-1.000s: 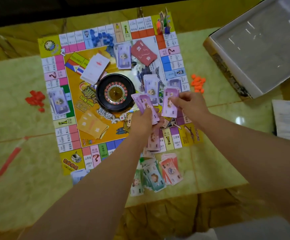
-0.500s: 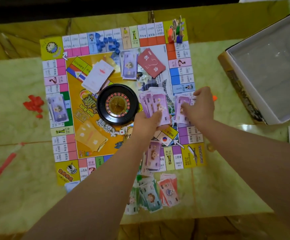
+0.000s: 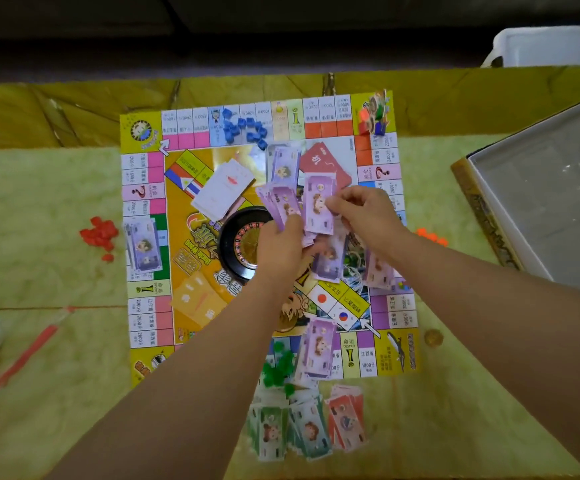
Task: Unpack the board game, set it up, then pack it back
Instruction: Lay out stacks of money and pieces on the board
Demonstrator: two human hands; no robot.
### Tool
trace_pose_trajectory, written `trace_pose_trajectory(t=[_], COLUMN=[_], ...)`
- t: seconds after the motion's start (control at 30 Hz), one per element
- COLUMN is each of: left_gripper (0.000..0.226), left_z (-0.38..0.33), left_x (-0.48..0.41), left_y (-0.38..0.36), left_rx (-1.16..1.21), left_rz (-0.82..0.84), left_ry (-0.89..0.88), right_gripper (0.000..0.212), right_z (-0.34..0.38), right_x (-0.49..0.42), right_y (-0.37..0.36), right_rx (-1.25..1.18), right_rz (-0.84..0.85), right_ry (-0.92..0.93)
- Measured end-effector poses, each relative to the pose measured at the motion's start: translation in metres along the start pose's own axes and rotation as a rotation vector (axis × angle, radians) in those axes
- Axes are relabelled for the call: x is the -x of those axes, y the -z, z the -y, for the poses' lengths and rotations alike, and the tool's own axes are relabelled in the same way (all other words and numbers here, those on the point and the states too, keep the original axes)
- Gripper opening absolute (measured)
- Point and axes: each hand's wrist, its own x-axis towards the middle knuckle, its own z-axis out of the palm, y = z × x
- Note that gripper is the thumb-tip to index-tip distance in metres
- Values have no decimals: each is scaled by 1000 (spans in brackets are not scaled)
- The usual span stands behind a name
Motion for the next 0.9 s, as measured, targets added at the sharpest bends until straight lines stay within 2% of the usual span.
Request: trace_pose_trajectory(t=[0.1, 0.2, 0.27, 0.4, 0.47, 0.57, 0.67, 0.77, 0.9], left_gripper=[23, 19, 18, 9, 9, 10, 13, 17, 26], left_z=[-10, -18, -20, -22, -22, -19, -19, -17, -16], left_x=[-21, -35, -43, -53, -56, -59, -52, -44, -31], left_y=[18, 34, 43, 52, 58, 66, 72, 82, 111], left_rx=[-69, -3, -3, 5, -5, 31, 58, 104, 154], left_rz=[-147, -160, -139, -134, -122, -135, -153, -123, -119], left_ry=[-150, -212, -221, -187, -163, -115, -87, -95, -84], right_gripper=[12, 11, 11, 27, 23, 17, 24, 21, 12], right_z=[19, 29, 32, 25, 21, 23, 37, 49, 55], right_x=[-24, -47, -58, -70, -73, -68, -52, -31, -10], right_y=[-18, -41, -54, -63, -66, -71, -83, -98, -127], right_rx=[5, 70, 132, 342, 404, 357, 143, 127, 180], right_rz=[-75, -104, -154, -248, -272, -283, -117, 167, 250], right_ry=[17, 45, 47, 29, 24, 123, 156, 141, 173])
